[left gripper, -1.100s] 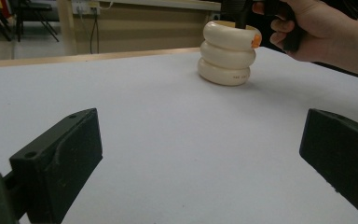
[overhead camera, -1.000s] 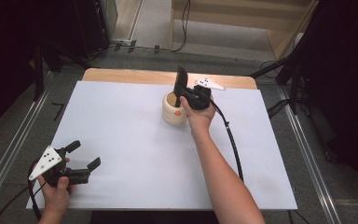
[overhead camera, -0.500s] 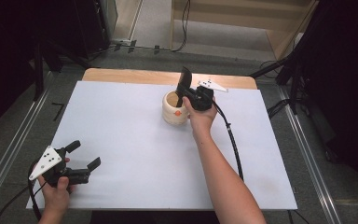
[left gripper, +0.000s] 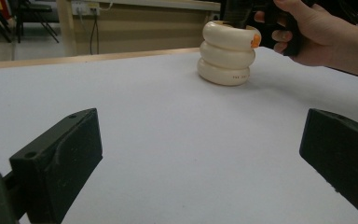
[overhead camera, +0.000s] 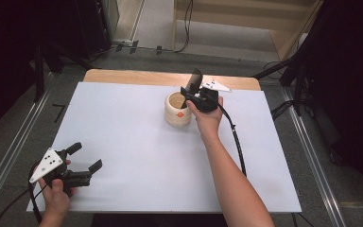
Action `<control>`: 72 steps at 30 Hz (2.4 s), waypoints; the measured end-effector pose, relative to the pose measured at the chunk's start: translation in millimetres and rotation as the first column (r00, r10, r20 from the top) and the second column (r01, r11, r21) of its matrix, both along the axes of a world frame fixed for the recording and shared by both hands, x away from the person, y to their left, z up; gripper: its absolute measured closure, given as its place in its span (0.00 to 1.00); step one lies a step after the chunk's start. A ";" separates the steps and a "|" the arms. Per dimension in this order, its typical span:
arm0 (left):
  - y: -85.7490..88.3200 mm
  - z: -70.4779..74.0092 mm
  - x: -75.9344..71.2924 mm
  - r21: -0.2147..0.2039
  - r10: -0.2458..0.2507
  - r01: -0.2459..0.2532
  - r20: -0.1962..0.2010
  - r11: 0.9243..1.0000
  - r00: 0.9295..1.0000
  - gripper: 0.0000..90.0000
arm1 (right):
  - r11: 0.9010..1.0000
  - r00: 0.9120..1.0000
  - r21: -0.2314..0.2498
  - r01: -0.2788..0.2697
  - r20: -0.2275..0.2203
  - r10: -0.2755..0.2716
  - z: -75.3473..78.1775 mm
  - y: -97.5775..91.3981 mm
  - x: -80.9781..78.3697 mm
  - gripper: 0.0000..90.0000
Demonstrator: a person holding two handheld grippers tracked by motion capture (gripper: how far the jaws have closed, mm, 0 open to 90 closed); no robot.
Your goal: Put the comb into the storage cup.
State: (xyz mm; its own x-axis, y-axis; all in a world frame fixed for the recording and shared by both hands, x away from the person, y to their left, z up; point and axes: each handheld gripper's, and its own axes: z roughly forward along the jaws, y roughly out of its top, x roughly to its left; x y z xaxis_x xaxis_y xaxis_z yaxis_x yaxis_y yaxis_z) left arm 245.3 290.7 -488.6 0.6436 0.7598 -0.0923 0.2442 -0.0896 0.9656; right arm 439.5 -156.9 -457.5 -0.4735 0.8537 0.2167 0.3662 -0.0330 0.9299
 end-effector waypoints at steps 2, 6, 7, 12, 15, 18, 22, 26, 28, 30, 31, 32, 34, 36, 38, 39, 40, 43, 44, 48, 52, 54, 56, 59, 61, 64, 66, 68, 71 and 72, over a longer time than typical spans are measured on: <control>0.1 -0.1 0.1 -0.002 0.000 0.000 0.000 1.000 1.000 0.00 | 1.000 1.000 -0.004 -0.003 -0.007 0.003 0.1 -2.4 0.3 0.47; 0.0 -0.1 0.1 -0.001 -0.001 0.001 0.000 1.000 1.000 0.00 | 1.000 1.000 -0.002 -0.009 -0.027 0.009 2.6 -6.4 -1.2 0.40; 0.0 -0.1 0.1 -0.001 -0.001 0.001 0.000 1.000 1.000 0.00 | 1.000 1.000 -0.003 -0.007 -0.027 0.007 3.1 -6.9 -1.5 0.39; 0.0 0.0 -0.1 -0.004 0.000 0.000 0.001 1.000 1.000 0.00 | 1.000 0.998 -0.008 0.000 -0.059 -0.001 6.8 -9.1 -4.5 0.27; 0.1 0.1 -0.1 -0.001 -0.002 0.002 0.002 1.000 1.000 0.00 | 1.000 0.999 -0.007 0.006 -0.054 -0.007 8.5 -11.3 -7.5 0.20; -0.1 0.0 -0.1 0.000 -0.004 0.004 0.003 1.000 1.000 0.00 | 1.000 0.999 0.001 -0.002 -0.048 0.003 9.6 -14.6 -11.5 0.13; -0.5 0.0 -0.1 0.001 -0.004 0.004 0.003 1.000 1.000 0.00 | 1.000 0.999 -0.009 -0.022 -0.038 0.022 9.8 -17.8 -17.0 0.09; -0.5 0.0 -0.2 0.003 -0.002 0.002 0.004 1.000 1.000 0.00 | 0.999 0.999 -0.015 -0.030 -0.026 0.030 11.3 -19.7 -22.9 0.00; -0.3 0.1 -0.3 0.002 -0.003 0.003 0.005 1.000 1.000 0.00 | 0.999 0.999 -0.019 -0.046 -0.016 0.046 12.1 -20.6 -26.2 0.00; -0.4 0.1 -0.3 0.003 -0.003 0.003 0.005 1.000 1.000 0.00 | 0.999 0.999 -0.029 -0.043 -0.009 0.043 13.0 -21.1 -29.2 0.00; -0.4 0.2 -0.4 0.004 -0.003 0.003 0.005 1.000 1.000 0.00 | 0.998 0.999 -0.028 -0.047 -0.008 0.047 13.4 -21.5 -30.8 0.00; -0.5 0.2 -0.4 0.005 -0.003 0.003 0.006 1.000 1.000 0.00 | 0.998 0.999 -0.031 -0.047 -0.002 0.047 13.6 -22.2 -31.9 0.00; -0.6 0.2 -0.4 0.005 -0.003 0.003 0.005 1.000 1.000 0.00 | 0.998 0.999 -0.033 -0.047 -0.002 0.047 14.1 -22.8 -35.2 0.00; -0.6 0.2 -0.5 0.005 -0.003 0.003 0.005 1.000 1.000 0.00 | 0.998 0.999 -0.037 -0.051 0.003 0.051 14.1 -23.4 -38.0 0.00; -0.6 0.2 -0.5 0.007 -0.004 0.004 0.005 1.000 1.000 0.00 | 0.998 0.999 -0.040 -0.053 0.005 0.053 14.3 -24.1 -41.0 0.00; -0.7 0.2 -0.5 0.006 -0.004 0.004 0.006 1.000 1.000 0.00 | 0.998 0.999 -0.040 -0.054 0.006 0.054 14.4 -24.6 -42.3 0.00; -0.6 0.2 -0.5 0.008 -0.005 0.005 0.006 1.000 1.000 0.00 | 0.998 0.998 -0.040 -0.056 0.009 0.056 14.4 -25.2 -43.7 0.00; -0.8 0.1 -0.6 0.007 -0.005 0.005 0.005 1.000 1.000 0.00 | 0.998 0.998 -0.041 -0.057 0.015 0.058 15.1 -27.4 -47.4 0.00; -0.9 0.1 -0.6 0.007 -0.005 0.005 0.004 1.000 1.000 0.00 | 0.997 0.998 -0.038 -0.060 0.014 0.061 15.3 -28.4 -48.5 0.00; -1.0 0.1 -0.7 0.008 -0.005 0.005 0.005 1.000 1.000 0.00 | 0.997 0.998 -0.033 -0.063 0.017 0.063 15.7 -31.7 -53.6 0.00; -1.2 0.1 -0.6 0.008 -0.004 0.004 0.004 1.000 1.000 0.00 | 0.997 0.997 -0.037 -0.067 0.023 0.067 14.9 -34.2 -58.6 0.00; -1.4 0.1 -0.6 0.008 -0.005 0.005 0.005 1.000 1.000 0.00 | 0.997 0.997 -0.031 -0.076 0.026 0.077 14.8 -35.3 -63.0 0.00; -1.4 0.0 -0.6 0.009 -0.005 0.005 0.005 1.000 1.000 0.00 | 0.997 0.996 -0.031 -0.074 0.037 0.075 14.2 -36.4 -66.7 0.00; -1.3 0.1 -0.7 0.009 -0.004 0.004 0.005 1.000 1.000 0.00 | 0.997 0.996 -0.026 -0.074 0.038 0.075 13.6 -38.9 -72.2 0.00; -1.4 0.0 -0.6 0.008 -0.005 0.005 0.005 1.000 1.000 0.00 | 0.997 0.996 -0.027 -0.074 0.048 0.075 13.2 -40.5 -75.2 0.00; -1.4 0.0 -0.6 0.008 -0.004 0.004 0.005 1.000 1.000 0.00 | 0.996 0.996 -0.039 -0.075 0.055 0.077 12.8 -43.1 -79.6 0.00; -1.5 0.0 -0.6 0.008 -0.004 0.004 0.005 1.000 1.000 0.00 | 0.996 0.995 -0.037 -0.077 0.053 0.079 12.5 -45.0 -82.7 0.00; -1.7 0.0 -0.7 0.009 -0.004 0.004 0.005 1.000 1.000 0.00 | 0.996 0.995 -0.040 -0.083 0.056 0.085 12.2 -48.1 -86.0 0.00; -1.8 0.0 -0.7 0.009 -0.004 0.004 0.005 1.000 1.000 0.00 | 0.995 0.994 -0.046 -0.086 0.063 0.089 11.2 -52.2 -90.3 0.00; -1.5 0.0 -0.6 0.008 -0.003 0.003 0.005 1.000 1.000 0.00 | 0.995 0.994 -0.047 -0.087 0.062 0.089 10.9 -53.7 -92.2 0.00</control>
State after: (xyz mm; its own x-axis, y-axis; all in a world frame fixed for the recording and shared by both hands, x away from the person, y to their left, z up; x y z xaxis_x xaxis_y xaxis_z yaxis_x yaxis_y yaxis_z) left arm 244.7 289.2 -488.6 0.6465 0.7584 -0.0831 0.2393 -0.0982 0.9660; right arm 347.3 -210.6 -446.6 -0.5590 0.8161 0.1466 0.3054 0.0383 0.9515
